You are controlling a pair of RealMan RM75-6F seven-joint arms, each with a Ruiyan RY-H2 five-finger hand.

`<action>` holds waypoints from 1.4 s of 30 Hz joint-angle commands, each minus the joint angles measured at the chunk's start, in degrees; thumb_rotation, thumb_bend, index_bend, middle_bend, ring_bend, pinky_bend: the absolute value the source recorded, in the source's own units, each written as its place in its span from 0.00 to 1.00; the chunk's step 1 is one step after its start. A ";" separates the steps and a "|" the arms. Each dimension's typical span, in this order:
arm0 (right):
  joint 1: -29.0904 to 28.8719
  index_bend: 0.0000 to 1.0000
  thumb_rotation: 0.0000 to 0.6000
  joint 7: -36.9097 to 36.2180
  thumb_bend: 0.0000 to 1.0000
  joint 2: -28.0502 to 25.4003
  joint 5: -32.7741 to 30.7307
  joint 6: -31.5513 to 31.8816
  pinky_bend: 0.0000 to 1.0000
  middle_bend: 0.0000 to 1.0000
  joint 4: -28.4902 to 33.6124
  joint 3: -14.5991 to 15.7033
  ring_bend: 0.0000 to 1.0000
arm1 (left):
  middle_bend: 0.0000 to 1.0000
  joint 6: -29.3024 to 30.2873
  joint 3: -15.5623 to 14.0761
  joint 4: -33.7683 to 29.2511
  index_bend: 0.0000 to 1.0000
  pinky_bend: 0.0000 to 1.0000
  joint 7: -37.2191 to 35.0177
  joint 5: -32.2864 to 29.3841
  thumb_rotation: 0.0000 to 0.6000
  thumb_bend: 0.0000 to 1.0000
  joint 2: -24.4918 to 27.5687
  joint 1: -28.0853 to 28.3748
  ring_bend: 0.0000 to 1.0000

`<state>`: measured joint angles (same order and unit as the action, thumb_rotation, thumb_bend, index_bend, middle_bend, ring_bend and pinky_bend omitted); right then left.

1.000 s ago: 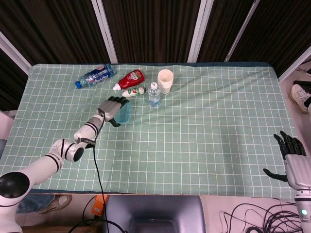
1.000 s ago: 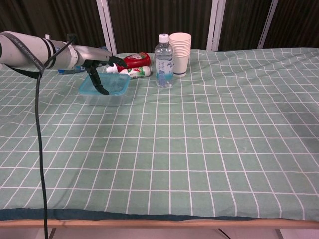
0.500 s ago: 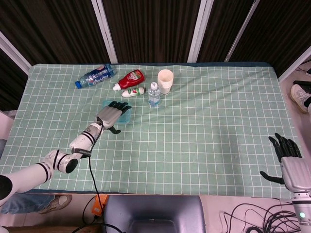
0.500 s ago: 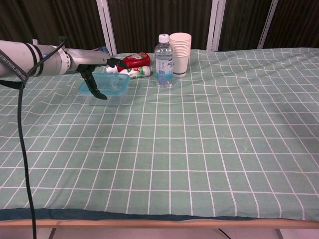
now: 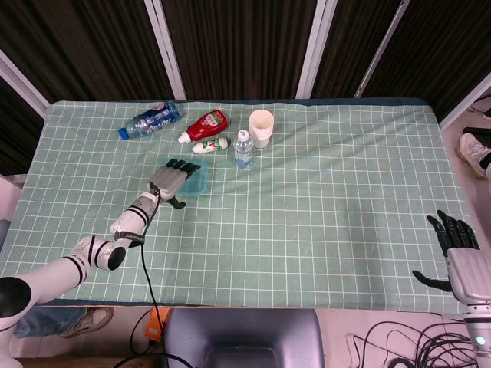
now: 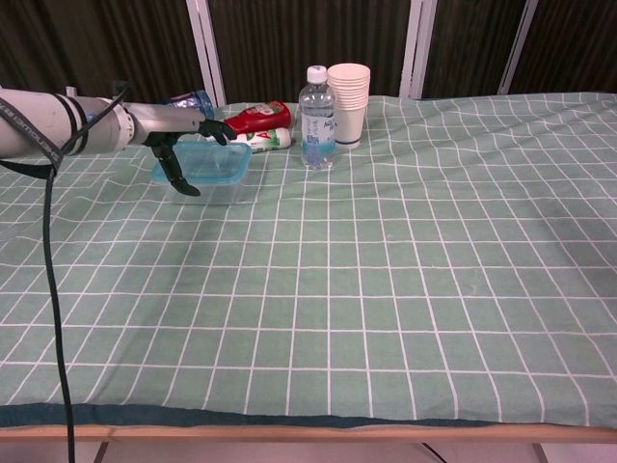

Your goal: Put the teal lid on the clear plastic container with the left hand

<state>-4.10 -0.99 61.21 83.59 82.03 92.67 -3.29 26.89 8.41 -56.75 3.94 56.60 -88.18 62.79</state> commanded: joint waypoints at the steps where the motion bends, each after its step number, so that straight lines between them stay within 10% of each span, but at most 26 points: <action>1: -0.02 0.00 1.00 0.07 0.12 0.03 -0.04 -0.03 0.00 0.00 0.03 -0.01 0.00 | 0.08 -0.03 0.07 0.15 0.00 0.00 0.00 0.14 1.00 0.22 -0.15 -0.01 0.00; 42: 0.07 0.00 1.00 -0.47 0.12 -0.16 -0.44 -0.05 0.00 0.00 -0.11 -0.26 0.00 | 0.23 -1.30 0.23 2.17 0.00 0.00 0.11 0.08 1.00 0.22 -1.95 0.72 0.09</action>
<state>-4.03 -1.46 61.04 83.15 81.99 92.56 -3.54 23.70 7.93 -53.48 4.46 55.64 -90.56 63.87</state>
